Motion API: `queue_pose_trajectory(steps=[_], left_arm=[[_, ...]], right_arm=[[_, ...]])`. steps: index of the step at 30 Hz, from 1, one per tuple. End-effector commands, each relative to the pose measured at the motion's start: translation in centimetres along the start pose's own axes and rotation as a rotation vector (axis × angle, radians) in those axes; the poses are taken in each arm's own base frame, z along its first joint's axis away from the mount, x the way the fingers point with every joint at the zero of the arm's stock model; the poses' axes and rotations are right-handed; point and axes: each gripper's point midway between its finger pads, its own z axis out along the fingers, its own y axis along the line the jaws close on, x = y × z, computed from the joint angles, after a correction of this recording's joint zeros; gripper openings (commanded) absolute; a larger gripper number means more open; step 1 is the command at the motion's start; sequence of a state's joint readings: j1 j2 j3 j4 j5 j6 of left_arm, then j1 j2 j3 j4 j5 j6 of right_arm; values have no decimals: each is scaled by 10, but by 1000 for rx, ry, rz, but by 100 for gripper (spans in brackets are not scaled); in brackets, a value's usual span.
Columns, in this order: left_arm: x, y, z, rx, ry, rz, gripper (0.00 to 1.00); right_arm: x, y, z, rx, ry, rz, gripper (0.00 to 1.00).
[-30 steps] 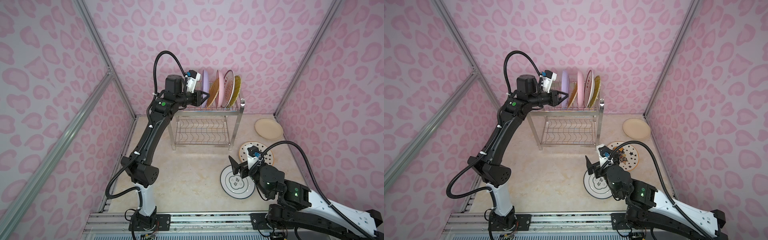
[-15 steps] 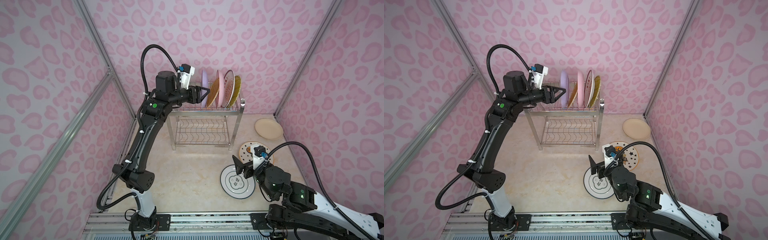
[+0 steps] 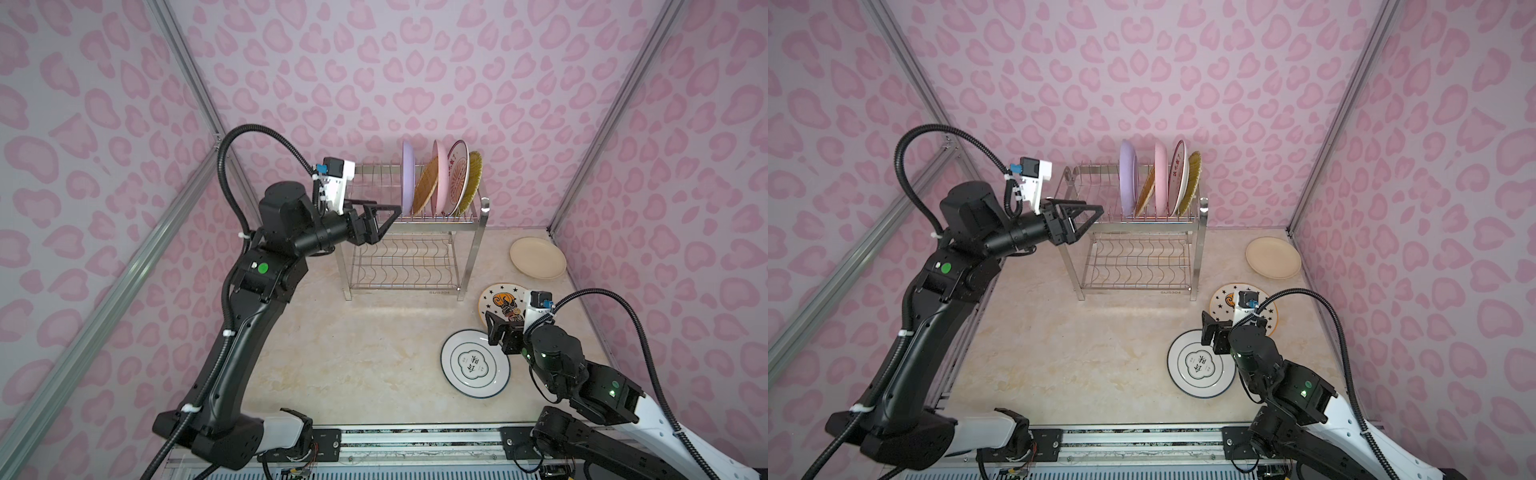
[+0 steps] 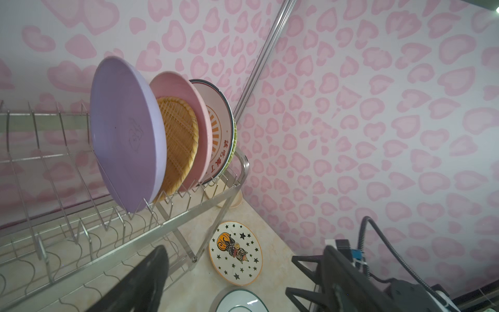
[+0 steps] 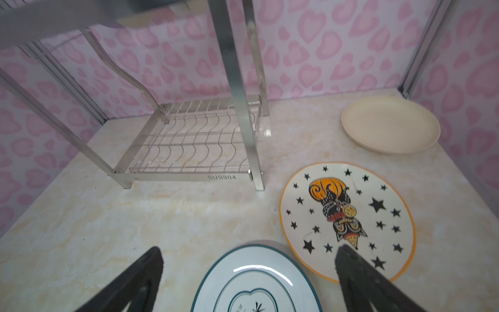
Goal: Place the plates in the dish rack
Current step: 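Release the lavender plate with the left gripper while the right lowers onto the white plate, then push the white green-rimmed plate's rim with the right gripper, tilting it up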
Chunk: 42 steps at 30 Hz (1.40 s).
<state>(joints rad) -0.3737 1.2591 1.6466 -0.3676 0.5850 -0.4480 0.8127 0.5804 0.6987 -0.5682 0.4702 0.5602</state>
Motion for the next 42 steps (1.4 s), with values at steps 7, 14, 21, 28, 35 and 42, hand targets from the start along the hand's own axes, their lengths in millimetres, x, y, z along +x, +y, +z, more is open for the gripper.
queue_pose_trajectory(steps=[7,14,21,28,35,42], left_arm=[[72,-8,-61,32,-69,-92,98],[145,17,-71,-14,43,-197,99],[167,28,-74,-43,66,-221,99],[169,31,-69,-42,79,-227,98],[169,33,-69,-51,75,-228,98],[166,35,-67,-59,64,-232,98]], right_arm=[[100,-47,33,66,261,440,100],[149,-75,54,119,337,652,85],[180,-92,58,155,359,741,75],[183,-78,66,22,320,772,58],[201,-85,61,87,417,672,54],[208,-73,74,44,513,604,55]])
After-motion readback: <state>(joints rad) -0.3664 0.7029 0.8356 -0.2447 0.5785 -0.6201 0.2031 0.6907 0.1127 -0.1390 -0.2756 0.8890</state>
